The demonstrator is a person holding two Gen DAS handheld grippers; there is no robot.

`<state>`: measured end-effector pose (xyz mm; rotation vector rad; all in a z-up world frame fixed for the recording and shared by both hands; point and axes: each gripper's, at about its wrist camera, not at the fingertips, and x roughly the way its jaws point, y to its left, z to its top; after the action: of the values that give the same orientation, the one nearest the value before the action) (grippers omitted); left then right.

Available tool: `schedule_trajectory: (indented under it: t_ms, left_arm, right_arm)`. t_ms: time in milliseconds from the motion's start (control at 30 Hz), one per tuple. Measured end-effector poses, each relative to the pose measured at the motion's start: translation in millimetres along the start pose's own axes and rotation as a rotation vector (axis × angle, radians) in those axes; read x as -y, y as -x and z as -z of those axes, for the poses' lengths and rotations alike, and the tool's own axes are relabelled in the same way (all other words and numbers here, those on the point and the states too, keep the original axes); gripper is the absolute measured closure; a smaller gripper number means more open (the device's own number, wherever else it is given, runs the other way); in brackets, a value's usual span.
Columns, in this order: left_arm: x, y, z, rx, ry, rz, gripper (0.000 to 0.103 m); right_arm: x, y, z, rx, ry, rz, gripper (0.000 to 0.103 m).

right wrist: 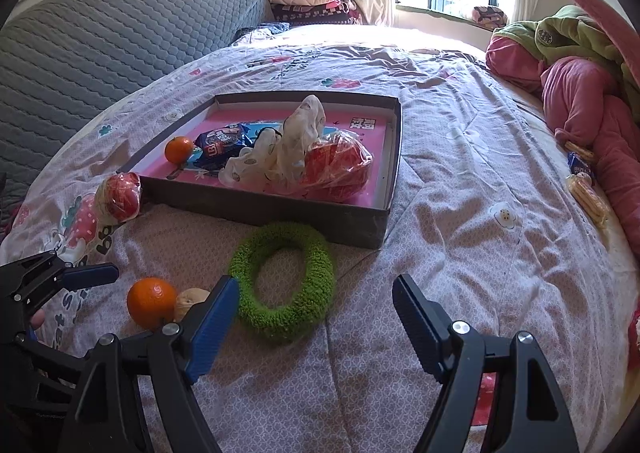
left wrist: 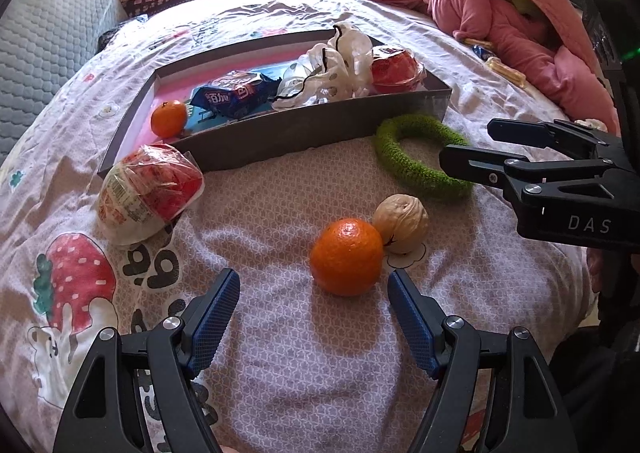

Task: Organize objects
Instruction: 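Grasp the mandarin orange with left tool while right tool grasps the green fuzzy ring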

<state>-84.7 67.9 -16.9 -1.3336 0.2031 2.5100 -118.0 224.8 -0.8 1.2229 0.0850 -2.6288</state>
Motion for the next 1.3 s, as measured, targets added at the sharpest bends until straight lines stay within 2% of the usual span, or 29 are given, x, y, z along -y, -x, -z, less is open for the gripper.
schedule_trajectory:
  t_ms: [233,433,600,833,967,1300]
  left_arm:
    - [-4,-4,-4,-0.001,0.017,-0.003,0.026]
    - [-9,-10,-8,-0.025,0.048,0.023,0.026]
    - [-6,-13,-9,-0.028,0.035,0.005,0.025]
    - [-4,-15,-12,-0.02,0.03,-0.008,0.025]
    - [-5,-15,-14,-0.021,0.035,-0.01,0.025]
    - [-3,-18,-18,-0.013,0.025,-0.031,0.023]
  right_arm:
    - [4,-8,-1,-0.022,-0.036,-0.003,0.025]
    - [4,-17,-4,-0.037,-0.05,0.008,0.04]
    - [-1,-25,-4,-0.06,-0.042,0.013,0.047]
    - [0,-36,-7,-0.071,-0.07,0.013,0.063]
    - [-4,-39,-9,-0.066,-0.059,0.027,0.066]
    - [-14,-47,-8,-0.079,0.012,0.062,0.067]
